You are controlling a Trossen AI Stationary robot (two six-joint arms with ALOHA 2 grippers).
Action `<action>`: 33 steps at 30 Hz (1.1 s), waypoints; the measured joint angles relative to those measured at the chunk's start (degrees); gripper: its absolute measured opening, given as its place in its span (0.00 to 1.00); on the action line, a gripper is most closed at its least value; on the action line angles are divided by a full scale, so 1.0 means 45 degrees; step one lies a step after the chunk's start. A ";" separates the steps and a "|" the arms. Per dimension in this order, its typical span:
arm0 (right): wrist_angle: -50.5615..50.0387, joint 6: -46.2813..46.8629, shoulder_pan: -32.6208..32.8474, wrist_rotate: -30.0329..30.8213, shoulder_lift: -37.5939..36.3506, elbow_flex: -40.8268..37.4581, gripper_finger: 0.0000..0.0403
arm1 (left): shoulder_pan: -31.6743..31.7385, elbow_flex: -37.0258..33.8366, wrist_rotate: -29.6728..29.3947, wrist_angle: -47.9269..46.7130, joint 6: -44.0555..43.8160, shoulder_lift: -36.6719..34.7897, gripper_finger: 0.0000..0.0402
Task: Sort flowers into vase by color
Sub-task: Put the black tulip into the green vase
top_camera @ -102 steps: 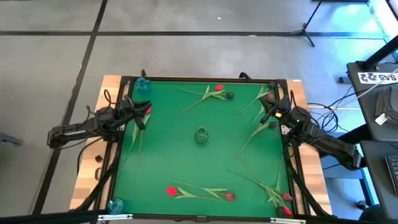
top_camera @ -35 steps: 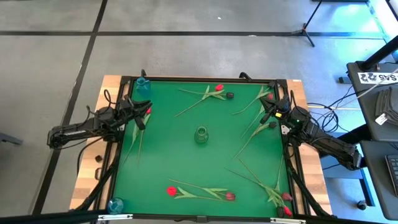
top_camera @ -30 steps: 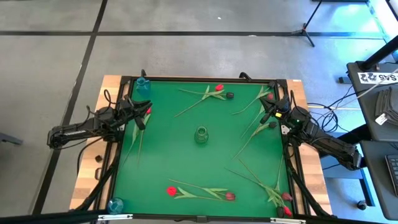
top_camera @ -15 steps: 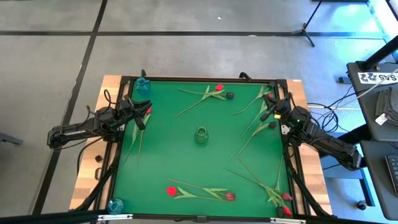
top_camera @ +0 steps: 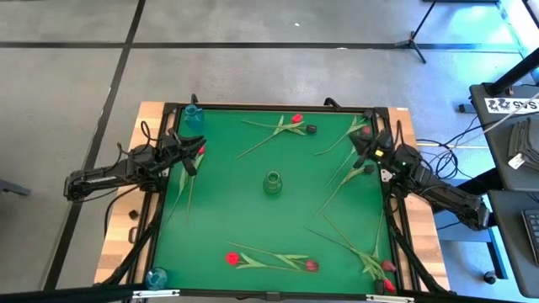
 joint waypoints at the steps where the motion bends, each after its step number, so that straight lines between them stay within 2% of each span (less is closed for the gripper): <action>1: 0.0002 0.0714 -0.0009 0.0198 -0.0002 0.0000 0.01 | 0.0000 0.0002 0.0003 0.0005 0.0000 0.0000 0.20; 4: 0.0216 0.1691 -0.0022 0.0145 0.0000 0.0000 0.01 | 0.0000 0.0001 0.0000 0.0002 0.0000 -0.0002 0.20; 8: 0.2005 0.1786 -0.0004 -0.2712 0.0106 0.0003 0.01 | 0.0000 0.0004 0.0000 0.0000 0.0000 -0.0001 0.20; 11: 0.2483 0.2574 0.0008 -0.3281 0.0773 0.0169 0.01 | 0.0000 0.0004 0.0001 0.0001 -0.0001 -0.0001 0.20; 15: 0.2349 0.2695 0.0544 -0.2753 0.2299 0.0471 0.01 | 0.0000 -0.0001 0.0000 0.0001 -0.0004 0.0000 0.20; 24: 0.3069 0.3085 0.3188 0.1364 0.6572 0.0466 0.01 | 0.0000 -0.0001 -0.0001 0.0004 -0.0005 0.0000 0.20; 29: 0.3865 0.3336 0.3037 0.1818 0.7856 0.0469 0.01 | 0.0000 0.0002 0.0000 0.0001 -0.0004 -0.0001 0.20; 33: 0.3616 0.4369 0.2168 0.1653 0.8463 0.0471 0.02 | 0.0000 -0.0001 0.0000 0.0000 -0.0004 -0.0005 0.20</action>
